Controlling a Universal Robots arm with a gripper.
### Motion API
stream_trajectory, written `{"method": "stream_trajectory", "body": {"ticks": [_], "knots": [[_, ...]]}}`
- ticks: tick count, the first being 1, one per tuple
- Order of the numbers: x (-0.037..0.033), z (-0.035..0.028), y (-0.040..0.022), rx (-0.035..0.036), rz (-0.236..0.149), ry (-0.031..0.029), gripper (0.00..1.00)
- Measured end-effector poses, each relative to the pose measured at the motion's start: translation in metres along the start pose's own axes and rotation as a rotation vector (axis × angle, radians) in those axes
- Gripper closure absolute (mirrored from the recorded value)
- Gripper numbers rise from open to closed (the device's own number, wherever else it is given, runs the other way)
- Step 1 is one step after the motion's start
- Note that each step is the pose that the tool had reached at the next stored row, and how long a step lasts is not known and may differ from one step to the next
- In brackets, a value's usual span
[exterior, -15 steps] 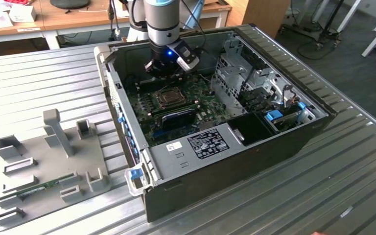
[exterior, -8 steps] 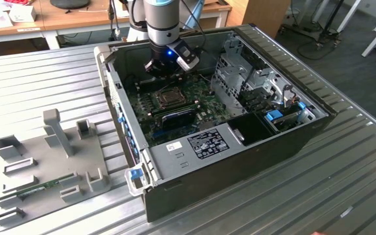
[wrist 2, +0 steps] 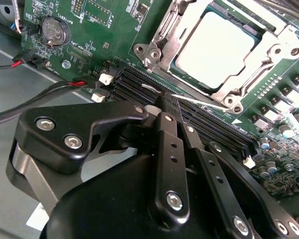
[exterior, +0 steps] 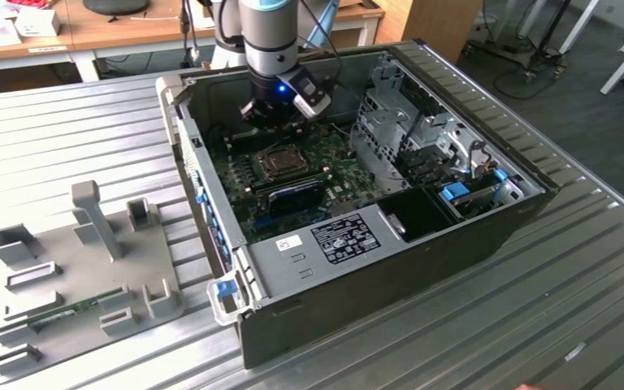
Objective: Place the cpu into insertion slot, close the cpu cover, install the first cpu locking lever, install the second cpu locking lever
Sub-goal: 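Install the first cpu locking lever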
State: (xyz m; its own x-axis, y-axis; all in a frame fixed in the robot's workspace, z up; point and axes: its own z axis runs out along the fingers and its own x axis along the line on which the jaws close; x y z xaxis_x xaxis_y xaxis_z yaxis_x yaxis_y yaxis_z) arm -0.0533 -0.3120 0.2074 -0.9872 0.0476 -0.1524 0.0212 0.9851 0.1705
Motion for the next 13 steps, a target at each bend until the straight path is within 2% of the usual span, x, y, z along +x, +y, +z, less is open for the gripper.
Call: {"method": "stream_trajectory", "body": {"ticks": [9,13], "knots": [[-0.0025,0.0077,-0.0012,0.0001,0.0,-0.0001,0.9],[-0.0025,0.0086,-0.0013,0.0002,0.0,0.0,0.9]]}}
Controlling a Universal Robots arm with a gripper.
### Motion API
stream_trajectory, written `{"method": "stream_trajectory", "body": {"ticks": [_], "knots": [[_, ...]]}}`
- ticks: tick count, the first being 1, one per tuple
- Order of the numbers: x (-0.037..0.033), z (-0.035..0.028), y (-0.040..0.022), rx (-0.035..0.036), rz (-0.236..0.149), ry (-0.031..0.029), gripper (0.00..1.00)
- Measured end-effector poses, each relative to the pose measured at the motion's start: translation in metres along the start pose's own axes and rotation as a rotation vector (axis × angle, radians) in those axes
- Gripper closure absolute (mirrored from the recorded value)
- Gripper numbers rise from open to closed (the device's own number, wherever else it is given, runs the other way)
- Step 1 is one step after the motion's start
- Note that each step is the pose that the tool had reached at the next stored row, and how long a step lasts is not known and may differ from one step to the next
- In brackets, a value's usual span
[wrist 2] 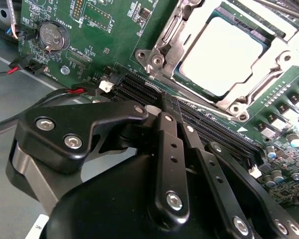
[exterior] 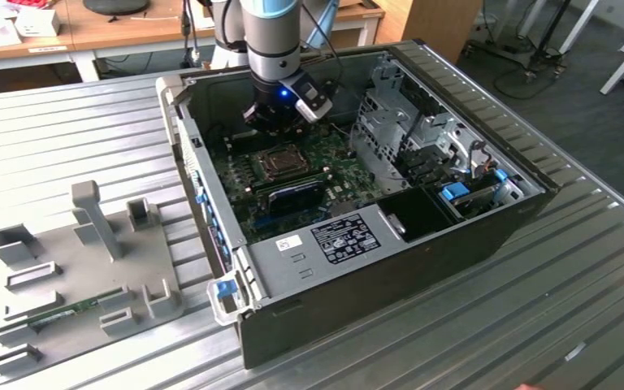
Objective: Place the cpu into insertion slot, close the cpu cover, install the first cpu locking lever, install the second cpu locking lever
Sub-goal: 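Install the first cpu locking lever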
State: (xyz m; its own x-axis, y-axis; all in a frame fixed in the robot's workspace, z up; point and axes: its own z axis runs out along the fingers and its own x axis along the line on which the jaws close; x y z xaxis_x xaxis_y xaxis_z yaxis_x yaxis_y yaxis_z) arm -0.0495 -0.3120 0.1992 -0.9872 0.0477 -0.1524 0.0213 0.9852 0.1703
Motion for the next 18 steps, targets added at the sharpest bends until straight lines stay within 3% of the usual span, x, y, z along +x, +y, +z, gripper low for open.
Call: {"method": "stream_trajectory", "body": {"ticks": [18], "knots": [[-0.0011,0.0013,-0.0042,0.0016,0.0,-0.0001,0.9]]}}
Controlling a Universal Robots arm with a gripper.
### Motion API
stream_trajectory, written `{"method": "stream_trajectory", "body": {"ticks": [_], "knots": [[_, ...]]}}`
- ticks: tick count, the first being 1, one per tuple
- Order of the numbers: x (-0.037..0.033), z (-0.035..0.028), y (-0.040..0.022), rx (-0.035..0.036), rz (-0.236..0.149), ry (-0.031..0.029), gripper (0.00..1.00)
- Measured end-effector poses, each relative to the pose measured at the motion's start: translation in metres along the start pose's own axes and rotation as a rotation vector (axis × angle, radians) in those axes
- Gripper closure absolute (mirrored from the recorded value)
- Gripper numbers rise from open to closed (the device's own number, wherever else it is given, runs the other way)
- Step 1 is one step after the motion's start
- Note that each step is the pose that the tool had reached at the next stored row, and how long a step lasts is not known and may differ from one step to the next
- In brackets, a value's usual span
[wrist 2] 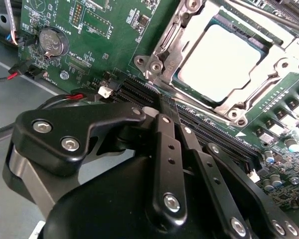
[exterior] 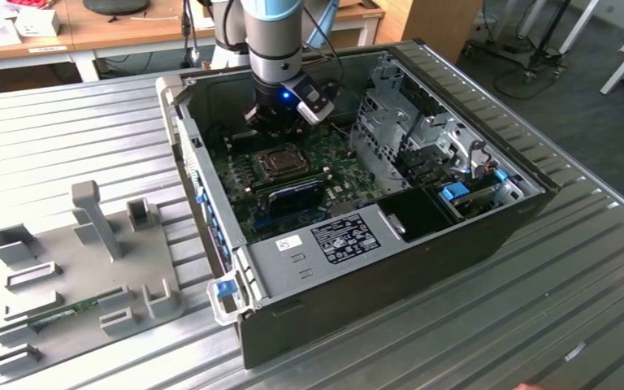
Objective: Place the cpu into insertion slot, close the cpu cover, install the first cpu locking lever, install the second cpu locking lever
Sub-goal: 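Install the first cpu locking lever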
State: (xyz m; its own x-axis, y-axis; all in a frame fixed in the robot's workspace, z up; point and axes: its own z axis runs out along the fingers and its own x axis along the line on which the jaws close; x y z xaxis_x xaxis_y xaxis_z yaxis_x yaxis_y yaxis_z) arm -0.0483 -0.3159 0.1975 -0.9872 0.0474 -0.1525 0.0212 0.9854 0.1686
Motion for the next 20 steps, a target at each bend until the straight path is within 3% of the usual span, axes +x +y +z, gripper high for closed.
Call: {"method": "stream_trajectory", "body": {"ticks": [20], "knots": [[0.0002,0.0018,-0.0034,0.0036,0.0,0.0003,0.9]]}}
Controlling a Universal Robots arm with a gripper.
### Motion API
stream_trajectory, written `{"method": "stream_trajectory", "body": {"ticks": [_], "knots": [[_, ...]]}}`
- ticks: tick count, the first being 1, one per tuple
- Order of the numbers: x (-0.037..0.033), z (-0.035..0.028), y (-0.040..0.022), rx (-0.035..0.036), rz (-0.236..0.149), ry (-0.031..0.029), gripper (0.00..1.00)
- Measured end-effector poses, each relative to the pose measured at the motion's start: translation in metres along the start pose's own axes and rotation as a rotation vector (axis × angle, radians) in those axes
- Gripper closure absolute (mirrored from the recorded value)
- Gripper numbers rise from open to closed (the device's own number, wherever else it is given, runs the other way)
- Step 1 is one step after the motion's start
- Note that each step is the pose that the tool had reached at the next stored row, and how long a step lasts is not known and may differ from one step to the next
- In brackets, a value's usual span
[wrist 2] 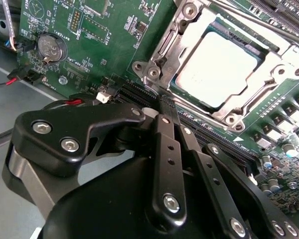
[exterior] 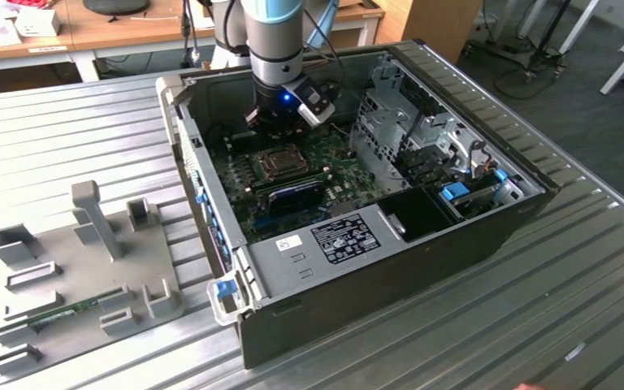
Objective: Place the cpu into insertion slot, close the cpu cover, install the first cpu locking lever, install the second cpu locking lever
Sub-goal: 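Install the first cpu locking lever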
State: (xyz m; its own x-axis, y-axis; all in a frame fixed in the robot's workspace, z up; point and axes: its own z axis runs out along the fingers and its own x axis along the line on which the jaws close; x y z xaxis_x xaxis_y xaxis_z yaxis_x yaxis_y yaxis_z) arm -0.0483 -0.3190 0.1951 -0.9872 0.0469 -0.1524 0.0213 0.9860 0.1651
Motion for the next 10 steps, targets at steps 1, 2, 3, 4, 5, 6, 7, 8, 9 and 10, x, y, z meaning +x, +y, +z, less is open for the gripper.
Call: {"method": "stream_trajectory", "body": {"ticks": [1,2,3,4,5,6,7,8,9,10], "knots": [[0.0,0.0002,0.0,0.0,0.0,0.0,0.9],[0.0,0.0003,0.0,-0.0001,0.0,0.0,0.9],[0.0,0.0004,0.0,-0.0002,0.0,-0.0001,0.9],[0.0,0.0005,0.0,-0.0002,0.0,-0.0002,0.9],[0.0,0.0005,0.0,-0.0003,0.0,-0.0002,0.9],[0.0,0.0005,0.0,-0.0003,0.0,-0.0002,0.9],[0.0,0.0006,0.0001,-0.0002,0.0,-0.0002,0.9],[0.0001,0.0008,0.0001,-0.0001,0.0,-0.0001,0.9],[0.0001,0.001,0.0001,-0.0001,0.0,-0.0001,0.9],[0.0002,0.0011,0.0001,-0.0001,0.0,0.0,0.9]]}}
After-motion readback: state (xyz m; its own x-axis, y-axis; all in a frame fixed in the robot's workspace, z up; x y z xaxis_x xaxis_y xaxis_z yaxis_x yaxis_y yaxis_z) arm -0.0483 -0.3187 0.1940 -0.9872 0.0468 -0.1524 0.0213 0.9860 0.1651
